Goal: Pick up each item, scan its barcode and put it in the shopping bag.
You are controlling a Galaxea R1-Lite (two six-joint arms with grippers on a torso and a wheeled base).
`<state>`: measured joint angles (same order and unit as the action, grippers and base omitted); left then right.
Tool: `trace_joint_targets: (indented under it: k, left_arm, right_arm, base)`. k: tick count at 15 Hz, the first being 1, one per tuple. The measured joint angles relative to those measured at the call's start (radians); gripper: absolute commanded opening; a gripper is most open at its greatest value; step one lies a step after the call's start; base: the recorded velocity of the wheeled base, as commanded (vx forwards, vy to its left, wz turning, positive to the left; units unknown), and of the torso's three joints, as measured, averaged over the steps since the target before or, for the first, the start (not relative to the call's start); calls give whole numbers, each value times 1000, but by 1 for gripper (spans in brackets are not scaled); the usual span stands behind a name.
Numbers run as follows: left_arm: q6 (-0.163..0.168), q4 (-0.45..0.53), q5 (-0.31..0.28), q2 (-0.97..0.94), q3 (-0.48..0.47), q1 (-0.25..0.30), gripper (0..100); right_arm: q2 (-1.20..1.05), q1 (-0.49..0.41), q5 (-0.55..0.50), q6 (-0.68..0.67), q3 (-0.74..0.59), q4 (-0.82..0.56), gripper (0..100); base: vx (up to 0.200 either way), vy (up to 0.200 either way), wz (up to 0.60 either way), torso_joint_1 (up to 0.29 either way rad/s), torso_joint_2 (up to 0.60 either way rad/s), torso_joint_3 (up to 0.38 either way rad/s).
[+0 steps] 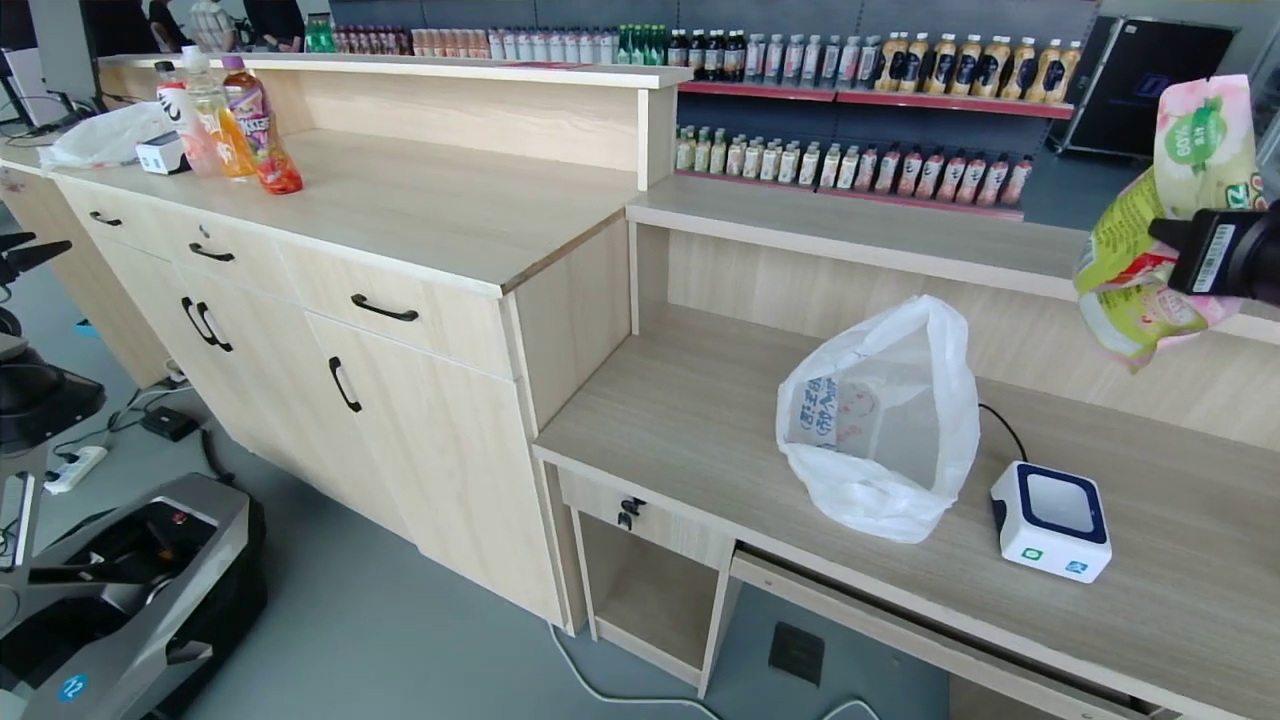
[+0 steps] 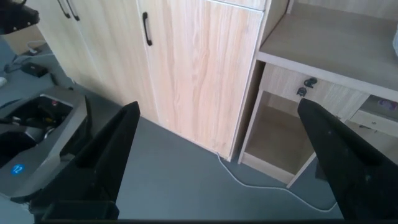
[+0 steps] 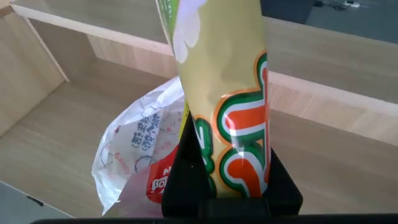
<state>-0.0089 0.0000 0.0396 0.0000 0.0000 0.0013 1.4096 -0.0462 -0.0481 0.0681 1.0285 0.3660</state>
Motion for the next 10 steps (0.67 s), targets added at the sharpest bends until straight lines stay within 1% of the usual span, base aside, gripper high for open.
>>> trace_joint_targets:
  k: [5,7,10]
  left_arm:
    - [0,0,0,0,0,0,100]
    - [0,0,0,0,0,0,100]
    - [0,0,0,0,0,0,100]
  right_arm:
    - [182,-11,1,-35,81,-23,0]
    - [260,4,6,-54,142,-68,0]
    - [353,55,44,-142,276,-149,0]
  base:
    - [0,0,0,-153,395,237]
    - [0,0,0,-63,190,122]
    - [0,0,0,-13,44,26]
